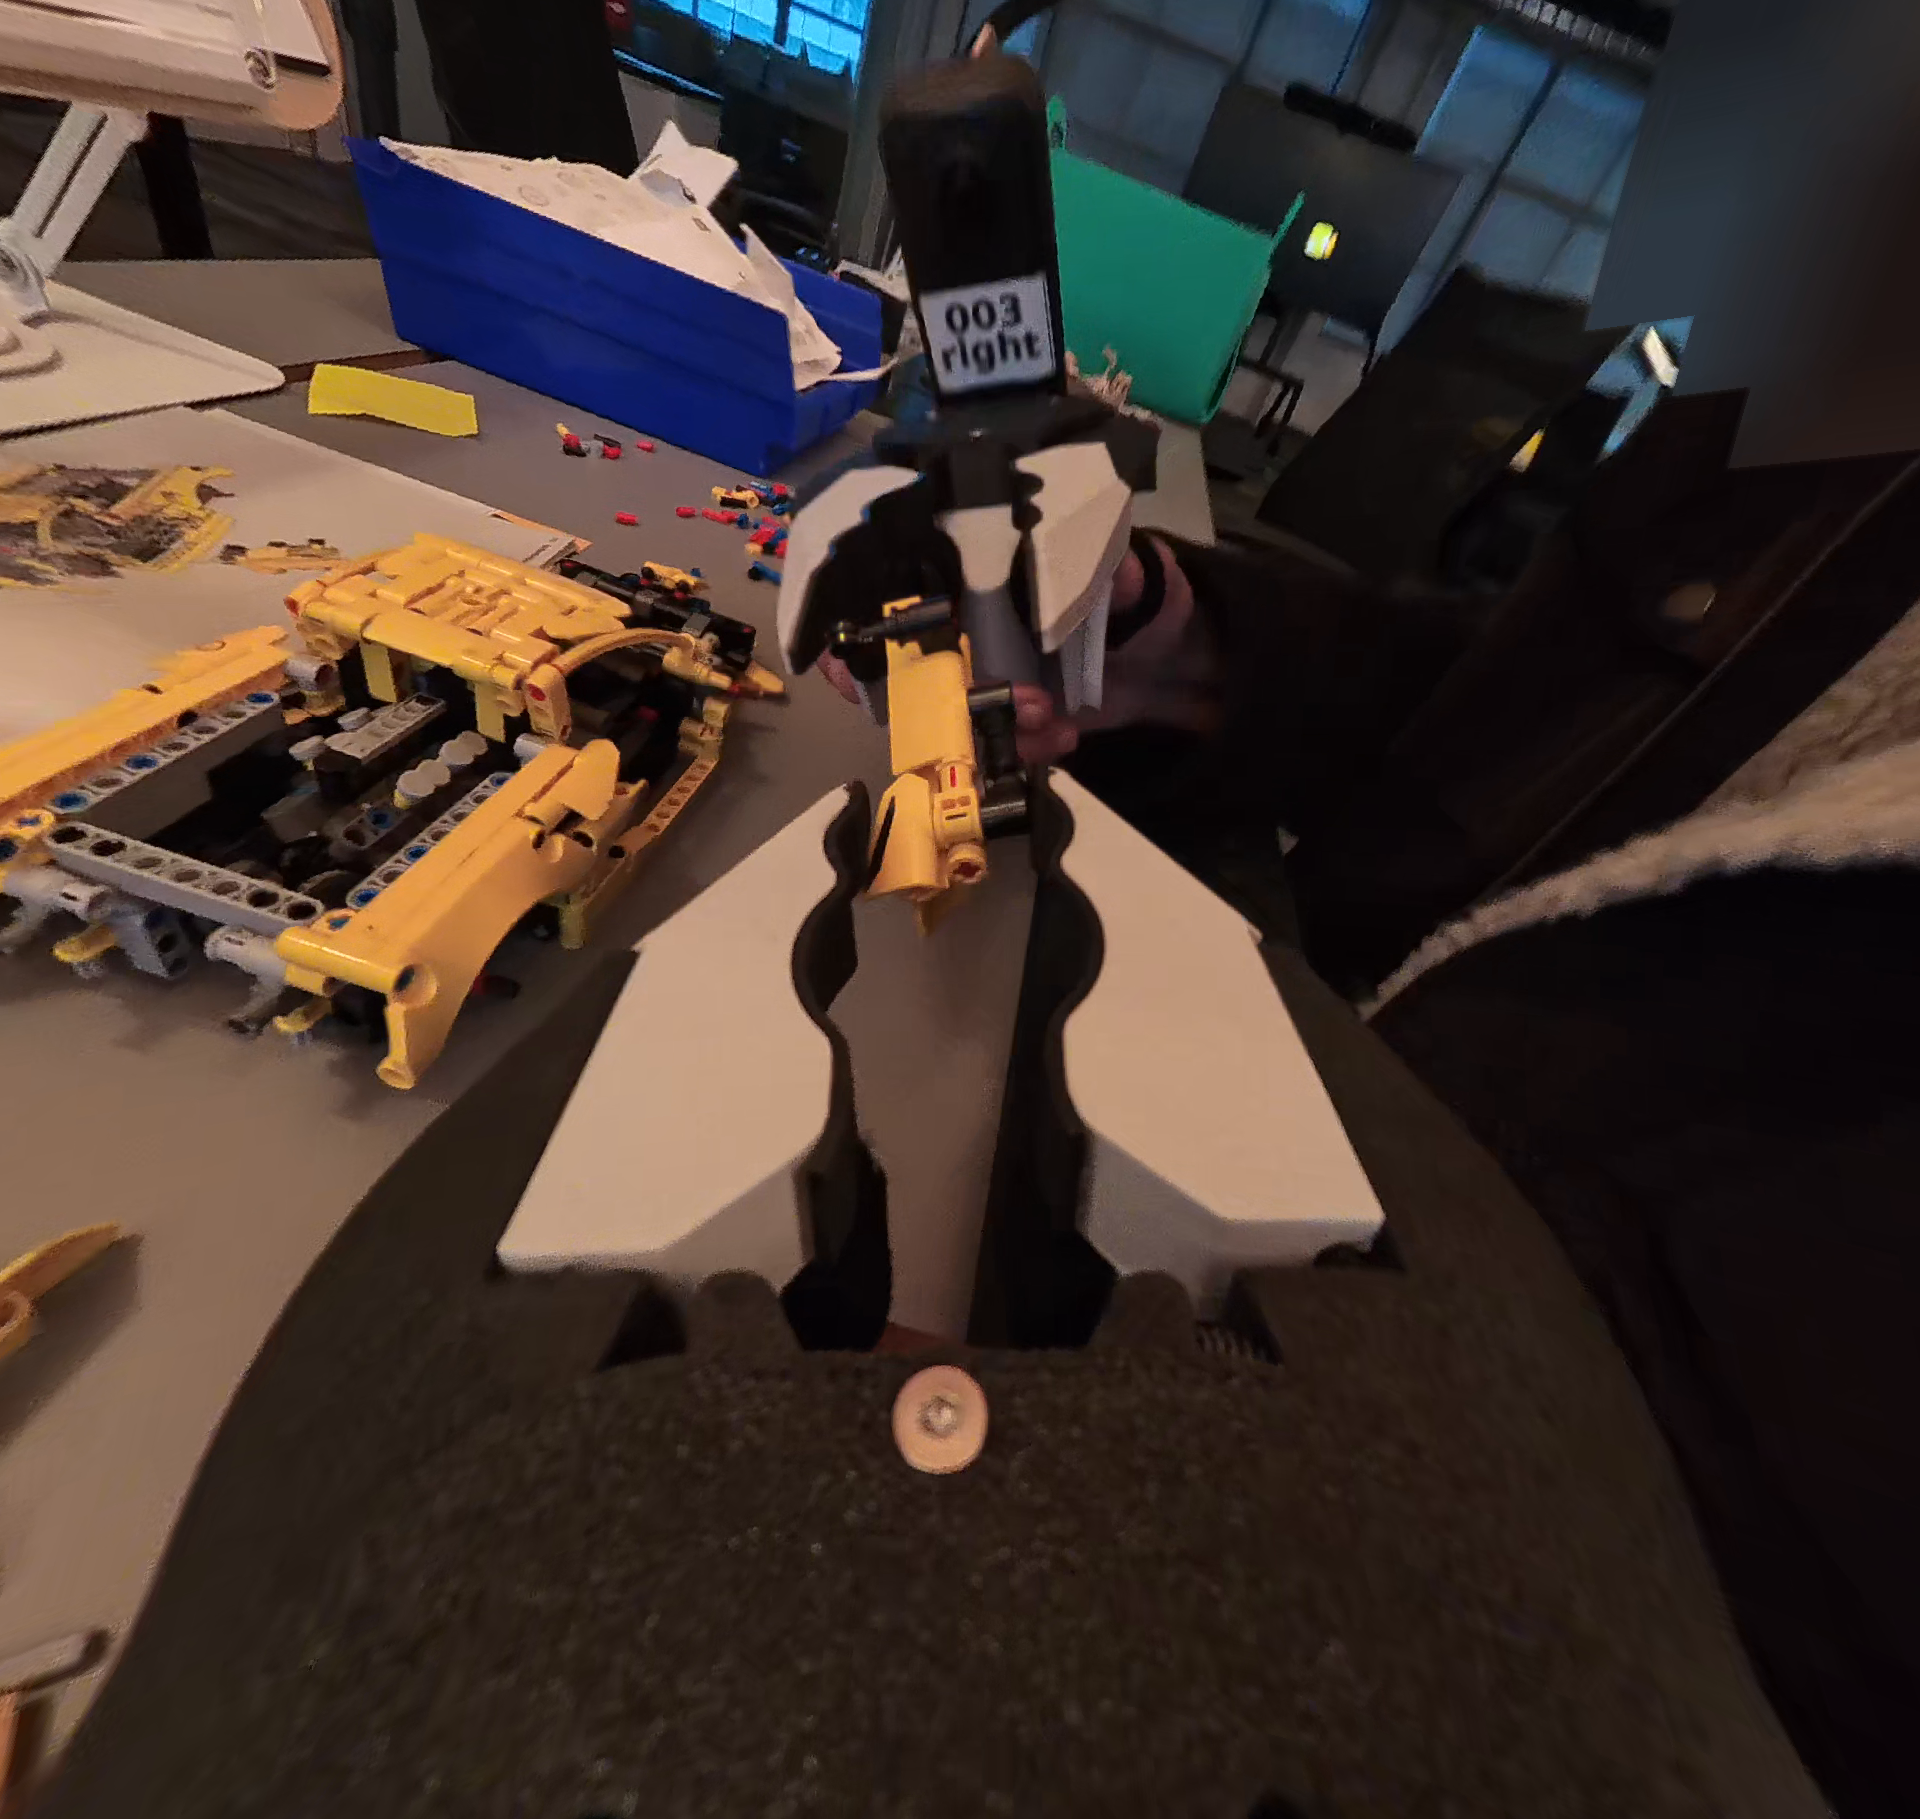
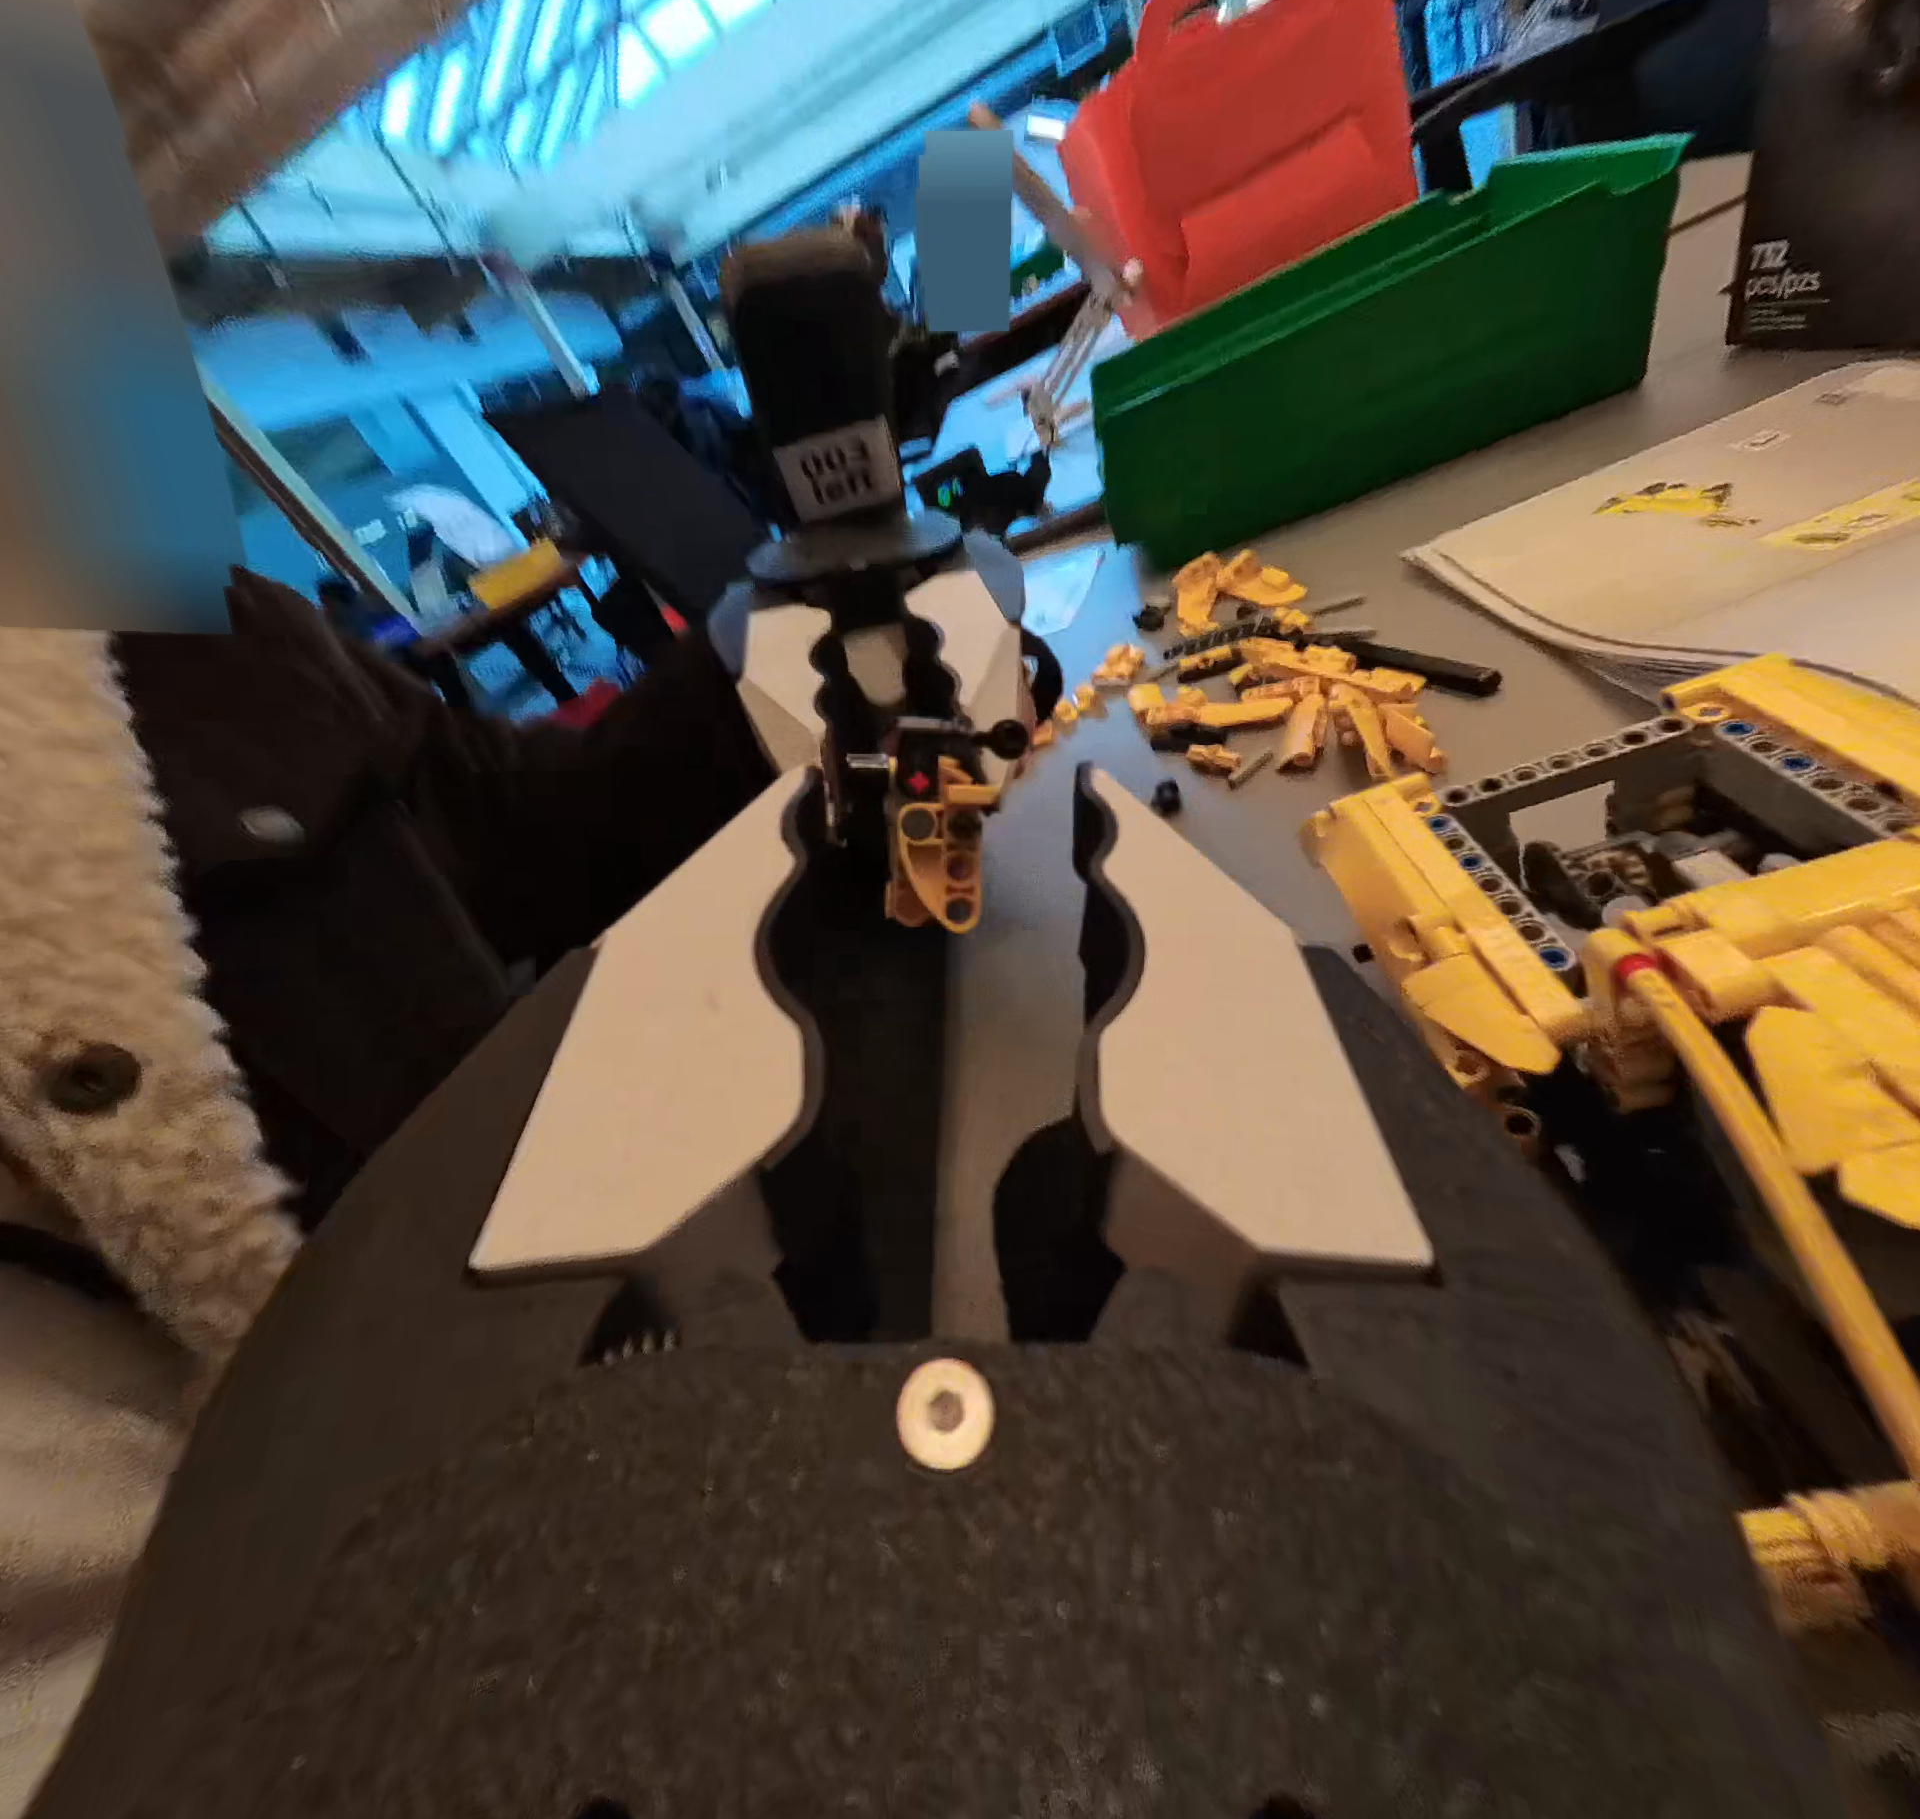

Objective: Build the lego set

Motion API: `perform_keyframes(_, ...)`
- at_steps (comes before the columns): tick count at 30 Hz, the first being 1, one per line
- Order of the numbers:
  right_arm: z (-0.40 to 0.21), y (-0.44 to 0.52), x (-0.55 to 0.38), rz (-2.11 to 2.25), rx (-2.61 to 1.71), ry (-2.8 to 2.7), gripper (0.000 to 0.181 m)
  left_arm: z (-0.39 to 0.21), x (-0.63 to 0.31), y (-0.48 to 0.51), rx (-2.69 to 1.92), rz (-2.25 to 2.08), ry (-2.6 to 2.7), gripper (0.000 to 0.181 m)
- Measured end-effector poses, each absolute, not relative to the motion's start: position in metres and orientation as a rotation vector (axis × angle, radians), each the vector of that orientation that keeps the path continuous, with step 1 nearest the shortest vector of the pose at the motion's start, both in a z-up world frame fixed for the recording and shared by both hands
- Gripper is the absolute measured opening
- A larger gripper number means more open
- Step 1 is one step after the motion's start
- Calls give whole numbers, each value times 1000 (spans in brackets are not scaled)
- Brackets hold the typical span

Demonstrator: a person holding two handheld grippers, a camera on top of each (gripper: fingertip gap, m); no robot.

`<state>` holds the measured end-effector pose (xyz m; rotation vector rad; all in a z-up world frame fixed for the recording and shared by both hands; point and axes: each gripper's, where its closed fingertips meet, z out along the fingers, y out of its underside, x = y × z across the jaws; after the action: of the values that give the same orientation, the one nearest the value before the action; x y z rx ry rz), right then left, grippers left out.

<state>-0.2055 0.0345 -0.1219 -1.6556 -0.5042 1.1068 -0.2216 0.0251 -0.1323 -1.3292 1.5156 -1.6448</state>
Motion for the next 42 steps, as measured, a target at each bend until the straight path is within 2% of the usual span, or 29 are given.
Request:
perform_keyframes(3, -124, 26, -216, 1184, -1671, -578, 44, -139, -225, 13, -1252, -1562, 1627, 31)
perform_keyframes(5, -124, 21, -220, 1218, -1672, -607, 32, -144, -226, 5, -1227, -1534, 1679, 31)
perform_keyframes(7, -126, 21, -219, 1183, -1673, -620, 27, -145, -225, 4, -1228, -1530, 1691, 31)
perform_keyframes(37, -127, 26, -217, 1020, -1655, -665, 24, -141, -224, 10, -1237, -1532, 1637, 31)
perform_keyframes(39, -132, 32, -213, 929, -1693, -656, 23, -146, -220, 18, -1299, -1512, 1608, 33)
perform_keyframes(42, -135, 42, -206, 554, -1692, -724, 25, -148, -216, 40, -1392, -1470, 1501, 40)
